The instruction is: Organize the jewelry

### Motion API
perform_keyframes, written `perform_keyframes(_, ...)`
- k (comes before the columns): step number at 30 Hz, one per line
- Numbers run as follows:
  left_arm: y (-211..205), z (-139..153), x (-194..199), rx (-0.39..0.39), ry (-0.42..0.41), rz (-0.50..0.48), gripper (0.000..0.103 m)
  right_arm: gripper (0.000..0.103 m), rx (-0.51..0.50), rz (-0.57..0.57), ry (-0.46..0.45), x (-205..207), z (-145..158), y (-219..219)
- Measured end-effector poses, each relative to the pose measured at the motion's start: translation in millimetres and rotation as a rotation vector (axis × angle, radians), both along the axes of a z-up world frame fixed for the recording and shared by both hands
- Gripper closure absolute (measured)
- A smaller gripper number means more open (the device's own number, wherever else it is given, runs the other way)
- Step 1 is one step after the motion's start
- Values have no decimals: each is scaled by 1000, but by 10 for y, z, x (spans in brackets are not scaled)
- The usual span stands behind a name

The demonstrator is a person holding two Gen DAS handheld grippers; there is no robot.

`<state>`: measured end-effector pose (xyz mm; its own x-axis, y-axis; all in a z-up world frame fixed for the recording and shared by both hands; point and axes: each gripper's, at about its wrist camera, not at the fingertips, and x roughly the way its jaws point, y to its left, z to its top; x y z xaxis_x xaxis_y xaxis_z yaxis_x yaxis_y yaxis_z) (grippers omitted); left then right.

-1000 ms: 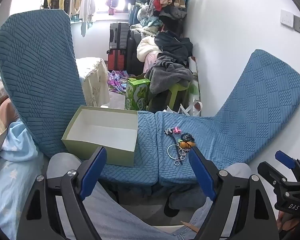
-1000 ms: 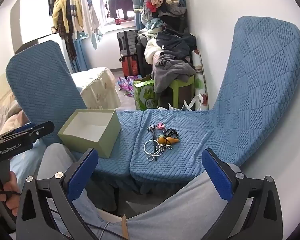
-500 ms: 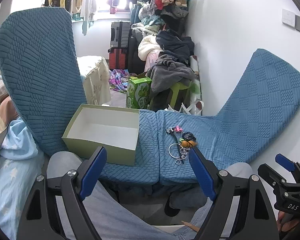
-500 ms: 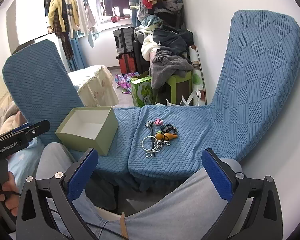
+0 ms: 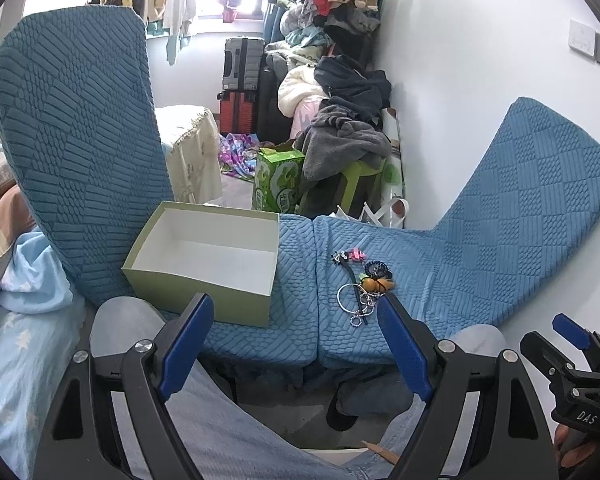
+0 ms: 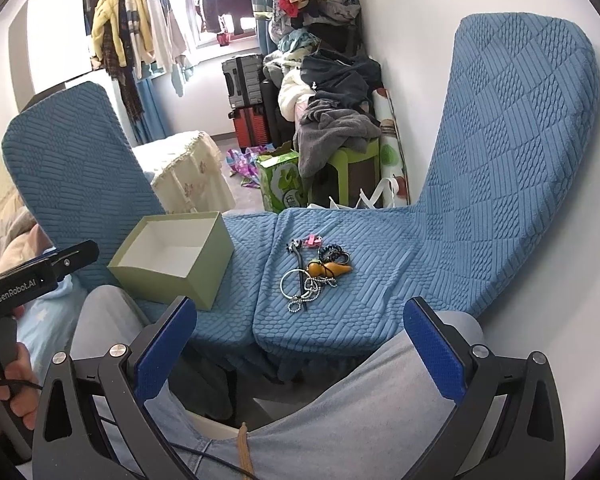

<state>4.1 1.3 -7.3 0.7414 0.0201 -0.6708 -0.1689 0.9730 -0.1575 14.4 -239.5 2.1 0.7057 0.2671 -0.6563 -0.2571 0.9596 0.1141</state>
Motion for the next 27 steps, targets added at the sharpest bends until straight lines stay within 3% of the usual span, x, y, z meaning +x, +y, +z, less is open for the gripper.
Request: perform_keyframes(27, 9, -29, 18, -25, 23, -13, 19, 0, 1, 10, 15, 8, -57, 38)
